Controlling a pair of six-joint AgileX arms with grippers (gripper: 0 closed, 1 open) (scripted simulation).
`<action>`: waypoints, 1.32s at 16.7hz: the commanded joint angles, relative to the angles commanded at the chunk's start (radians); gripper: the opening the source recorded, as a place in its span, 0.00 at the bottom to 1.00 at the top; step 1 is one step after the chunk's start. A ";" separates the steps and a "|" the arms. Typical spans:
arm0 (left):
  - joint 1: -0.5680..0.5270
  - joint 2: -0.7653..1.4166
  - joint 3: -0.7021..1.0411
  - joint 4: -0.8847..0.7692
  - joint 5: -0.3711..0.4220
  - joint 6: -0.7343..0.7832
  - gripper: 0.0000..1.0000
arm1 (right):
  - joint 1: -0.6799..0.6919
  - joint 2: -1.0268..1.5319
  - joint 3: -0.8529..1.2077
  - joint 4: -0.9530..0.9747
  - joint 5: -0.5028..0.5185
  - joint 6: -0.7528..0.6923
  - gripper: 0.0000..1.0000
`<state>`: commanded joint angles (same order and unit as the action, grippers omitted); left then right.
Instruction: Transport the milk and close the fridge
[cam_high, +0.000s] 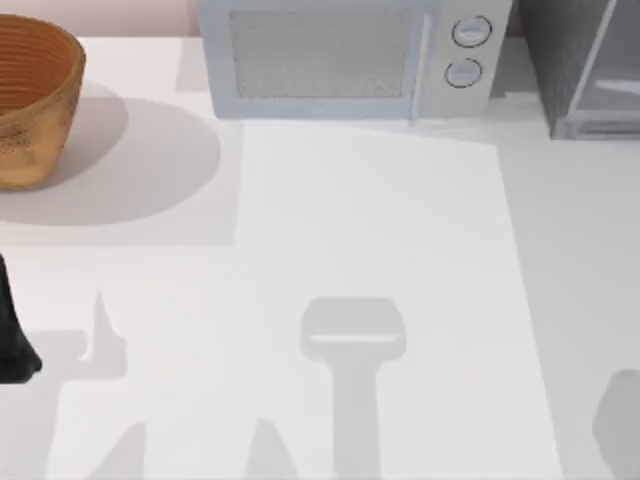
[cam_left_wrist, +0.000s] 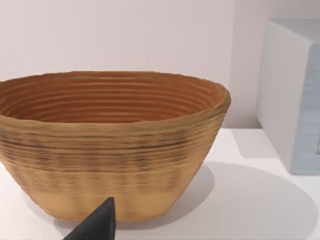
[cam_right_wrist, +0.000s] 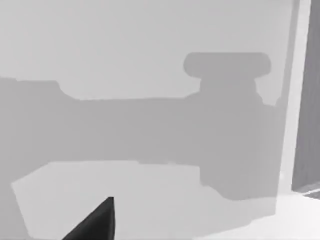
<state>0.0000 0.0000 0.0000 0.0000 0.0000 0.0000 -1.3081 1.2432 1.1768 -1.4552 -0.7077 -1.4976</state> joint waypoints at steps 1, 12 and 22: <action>0.000 0.000 0.000 0.000 0.000 0.000 1.00 | -0.076 0.087 0.025 -0.003 -0.037 -0.083 1.00; 0.000 0.000 0.000 0.000 0.000 0.000 1.00 | -0.503 0.576 0.157 -0.023 -0.239 -0.546 1.00; 0.000 0.000 0.000 0.000 0.000 0.000 1.00 | -0.303 0.588 0.177 0.200 -0.241 -0.331 1.00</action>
<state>0.0000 0.0000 0.0000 0.0000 0.0000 0.0000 -1.6109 1.8311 1.3534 -1.2549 -0.9485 -1.8284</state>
